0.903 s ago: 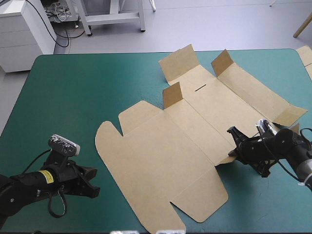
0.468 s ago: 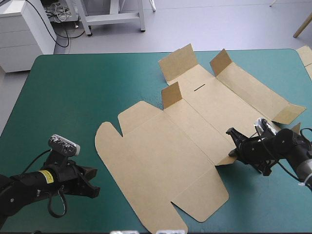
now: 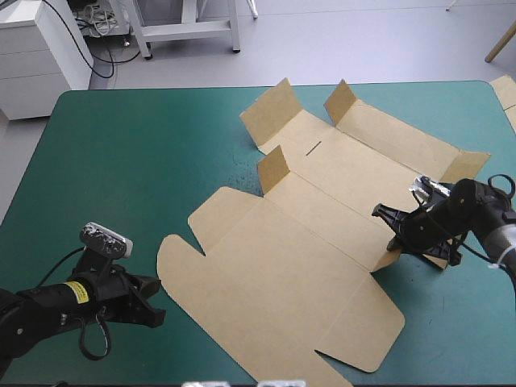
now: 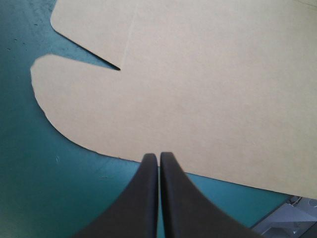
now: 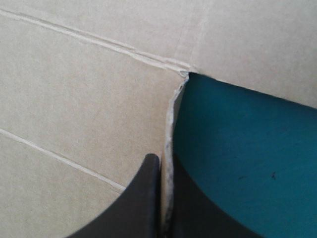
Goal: Fold the box
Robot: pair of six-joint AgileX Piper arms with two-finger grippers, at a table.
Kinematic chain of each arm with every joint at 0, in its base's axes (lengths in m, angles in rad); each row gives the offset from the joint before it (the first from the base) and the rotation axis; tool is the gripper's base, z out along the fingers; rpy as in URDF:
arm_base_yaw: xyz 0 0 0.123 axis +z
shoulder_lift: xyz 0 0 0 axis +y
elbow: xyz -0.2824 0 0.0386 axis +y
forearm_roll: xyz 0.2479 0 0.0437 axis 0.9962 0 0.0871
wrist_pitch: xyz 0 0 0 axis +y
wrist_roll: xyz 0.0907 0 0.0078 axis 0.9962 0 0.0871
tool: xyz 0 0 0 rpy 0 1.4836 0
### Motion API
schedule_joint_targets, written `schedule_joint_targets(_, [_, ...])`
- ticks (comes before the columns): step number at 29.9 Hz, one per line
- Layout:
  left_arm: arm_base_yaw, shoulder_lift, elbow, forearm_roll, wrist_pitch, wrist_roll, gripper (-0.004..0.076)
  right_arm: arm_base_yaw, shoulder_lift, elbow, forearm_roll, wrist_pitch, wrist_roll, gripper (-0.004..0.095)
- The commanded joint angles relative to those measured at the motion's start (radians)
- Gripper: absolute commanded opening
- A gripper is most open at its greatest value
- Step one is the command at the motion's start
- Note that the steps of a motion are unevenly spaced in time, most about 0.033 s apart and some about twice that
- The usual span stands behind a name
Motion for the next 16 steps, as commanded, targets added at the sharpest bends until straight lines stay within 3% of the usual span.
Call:
schedule_joint_targets(1, [-0.007, 0.002, -0.033, -0.034, -0.046, 0.0, -0.0008, 0.002, 0.003, -0.104, -0.017, 0.042, -0.081, -0.0016])
schedule_joint_targets(11, [-0.007, 0.002, -0.033, -0.06, -0.044, 0.0, -0.0008, 0.002, 0.132, -0.315, -0.096, 0.157, -0.18, -0.0016])
schedule_joint_targets(16, [-0.007, 0.002, -0.034, -0.065, -0.05, 0.0, -0.0008, 0.031, 0.191, -0.386, -0.138, 0.144, -0.214, -0.0016])
